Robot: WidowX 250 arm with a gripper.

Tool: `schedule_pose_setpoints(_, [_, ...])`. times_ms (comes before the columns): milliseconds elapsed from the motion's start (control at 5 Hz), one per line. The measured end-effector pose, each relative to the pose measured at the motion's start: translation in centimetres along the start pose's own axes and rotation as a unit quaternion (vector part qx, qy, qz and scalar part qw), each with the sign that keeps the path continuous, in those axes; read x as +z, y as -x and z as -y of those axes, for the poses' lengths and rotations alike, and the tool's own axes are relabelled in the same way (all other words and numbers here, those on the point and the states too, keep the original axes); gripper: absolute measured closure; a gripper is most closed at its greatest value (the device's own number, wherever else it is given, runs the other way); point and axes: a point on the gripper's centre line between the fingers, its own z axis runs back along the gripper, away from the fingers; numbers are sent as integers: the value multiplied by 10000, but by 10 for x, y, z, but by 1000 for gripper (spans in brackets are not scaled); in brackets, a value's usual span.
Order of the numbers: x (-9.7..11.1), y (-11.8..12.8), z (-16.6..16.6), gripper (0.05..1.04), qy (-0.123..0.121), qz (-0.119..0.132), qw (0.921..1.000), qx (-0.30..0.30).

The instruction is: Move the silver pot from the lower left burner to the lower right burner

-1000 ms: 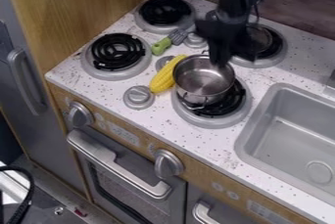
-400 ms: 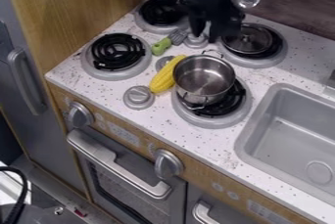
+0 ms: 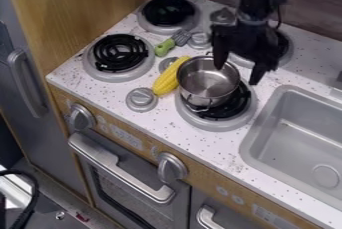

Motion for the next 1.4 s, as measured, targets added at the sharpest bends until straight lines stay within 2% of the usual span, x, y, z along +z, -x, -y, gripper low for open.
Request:
schedule_pose_setpoints(200, [-22, 8, 0, 84, -88, -297, 9994, 138])
schedule_pose_setpoints(400, [-55, 9, 2, 119, -176, -647, 9976, 191])
schedule_pose_setpoints(600, [-58, 1, 2, 361, -135, -569, 9979, 272])
schedule_pose_setpoints(800, [-55, 3, 8, 617, -103, -486, 9986, 172])
schedule_pose_setpoints(1000, [-51, 7, 8, 831, -96, -486, 9987, 115])
schedule_pose_setpoints(1200, [-33, -3, -7, 975, -79, -280, 9993, 216])
schedule_pose_setpoints(1400, [-7, -15, -31, 981, -21, 13, 9993, 363])
